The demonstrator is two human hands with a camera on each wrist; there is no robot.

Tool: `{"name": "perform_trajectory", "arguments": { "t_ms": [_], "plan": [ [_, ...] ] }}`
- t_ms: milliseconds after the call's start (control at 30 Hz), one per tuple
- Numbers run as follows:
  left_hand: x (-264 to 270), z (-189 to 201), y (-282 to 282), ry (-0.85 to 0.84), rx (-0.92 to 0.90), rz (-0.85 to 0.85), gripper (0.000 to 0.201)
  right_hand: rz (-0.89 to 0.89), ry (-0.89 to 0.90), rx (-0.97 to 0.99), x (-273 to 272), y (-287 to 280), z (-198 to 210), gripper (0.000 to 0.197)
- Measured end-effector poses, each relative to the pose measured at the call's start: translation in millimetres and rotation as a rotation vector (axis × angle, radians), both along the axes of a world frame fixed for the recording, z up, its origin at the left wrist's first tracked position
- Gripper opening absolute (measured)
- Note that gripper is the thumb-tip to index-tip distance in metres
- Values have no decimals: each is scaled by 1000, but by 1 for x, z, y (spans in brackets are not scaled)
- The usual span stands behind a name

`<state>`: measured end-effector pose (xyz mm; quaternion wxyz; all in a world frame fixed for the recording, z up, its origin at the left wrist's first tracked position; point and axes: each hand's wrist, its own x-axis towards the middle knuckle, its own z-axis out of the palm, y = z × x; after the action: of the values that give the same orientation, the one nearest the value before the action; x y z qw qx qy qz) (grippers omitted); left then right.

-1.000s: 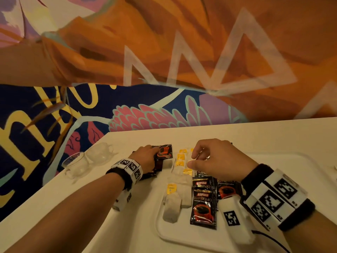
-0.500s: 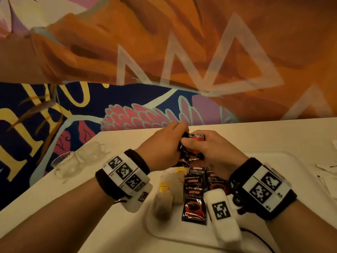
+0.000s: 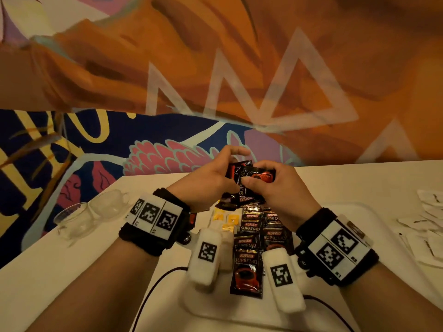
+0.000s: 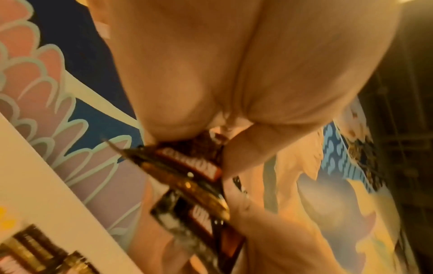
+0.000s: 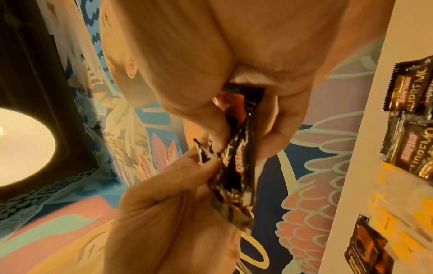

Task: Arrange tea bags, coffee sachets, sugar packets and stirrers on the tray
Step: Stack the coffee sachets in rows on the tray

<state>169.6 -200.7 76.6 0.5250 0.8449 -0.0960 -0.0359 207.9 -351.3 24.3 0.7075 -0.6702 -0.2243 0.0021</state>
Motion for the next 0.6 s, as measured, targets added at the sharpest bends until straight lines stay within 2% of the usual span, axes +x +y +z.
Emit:
{"name": "perform_trajectory", "arguments": {
  "t_ms": [67, 133, 200, 267, 367, 467, 600],
  "plan": [
    [1, 4, -1, -97, 62, -4, 64, -39, -8, 21, 2, -3, 1, 8],
    [3, 3, -5, -229, 82, 87, 64, -65, 7, 75, 4, -7, 4, 6],
    [6, -1, -12, -283, -18, 200, 62, -53, 48, 150, 5, -10, 9, 3],
    [10, -6, -18, -194, -281, 219, 56, -20, 93, 214, 4, -12, 13, 8],
    [11, -11, -24, -8, -610, 84, 37, 11, 95, 245, 1, -13, 17, 14],
    [13, -18, -24, 26, -708, -26, 31, 8, 59, 178, 3, -14, 17, 18],
    [13, -31, -22, 68, -766, -5, 31, -102, -63, 46, 11, -20, 14, 10]
  ]
}}
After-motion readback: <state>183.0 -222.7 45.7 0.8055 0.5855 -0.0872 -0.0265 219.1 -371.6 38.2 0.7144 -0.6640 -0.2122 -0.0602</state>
